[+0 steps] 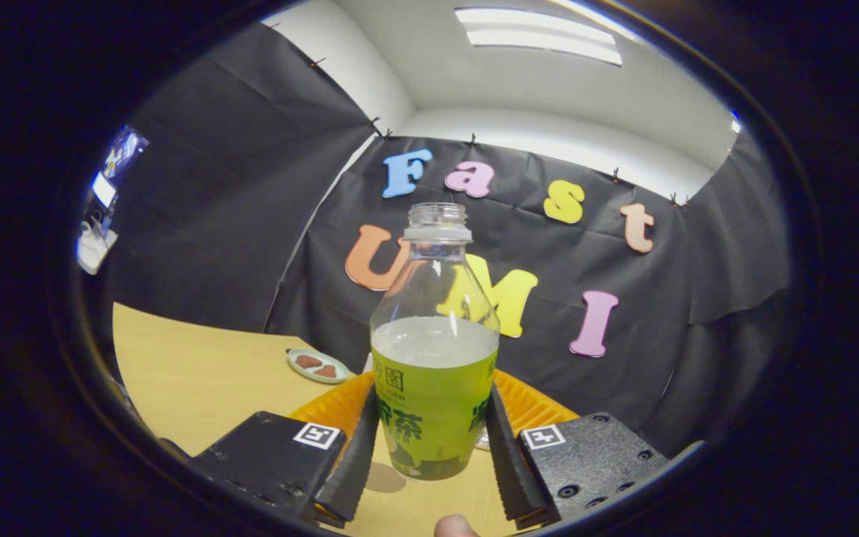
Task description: Take the bottle from table, then pour the juice into the cup, finally place the bottle on the coaster
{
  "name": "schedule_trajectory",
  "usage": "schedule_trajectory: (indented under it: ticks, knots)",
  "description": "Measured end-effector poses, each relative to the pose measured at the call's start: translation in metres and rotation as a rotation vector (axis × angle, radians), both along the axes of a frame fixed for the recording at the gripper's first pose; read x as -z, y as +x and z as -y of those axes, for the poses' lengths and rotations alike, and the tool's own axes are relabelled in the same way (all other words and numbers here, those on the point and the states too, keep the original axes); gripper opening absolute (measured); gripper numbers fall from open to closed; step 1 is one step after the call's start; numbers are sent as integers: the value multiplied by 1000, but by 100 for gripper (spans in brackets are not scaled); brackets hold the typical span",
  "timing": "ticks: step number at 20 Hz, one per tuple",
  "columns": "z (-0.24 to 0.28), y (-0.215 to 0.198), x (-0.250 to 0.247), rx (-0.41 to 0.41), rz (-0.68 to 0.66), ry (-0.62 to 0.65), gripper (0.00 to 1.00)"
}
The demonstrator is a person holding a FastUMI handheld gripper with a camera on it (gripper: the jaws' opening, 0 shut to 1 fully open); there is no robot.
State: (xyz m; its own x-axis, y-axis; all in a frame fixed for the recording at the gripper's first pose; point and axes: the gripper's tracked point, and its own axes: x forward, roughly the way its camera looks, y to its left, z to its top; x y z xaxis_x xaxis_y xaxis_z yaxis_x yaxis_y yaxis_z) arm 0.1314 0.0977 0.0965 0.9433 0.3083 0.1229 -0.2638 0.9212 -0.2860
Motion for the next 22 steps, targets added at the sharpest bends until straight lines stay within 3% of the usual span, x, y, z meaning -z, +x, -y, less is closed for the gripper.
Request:
schedule_trajectory:
  ticks: [10, 22]
  knots:
    - [-21, 63, 27, -72, -146, 174, 74]
    - [-28, 132, 125, -28, -315, 180, 75]
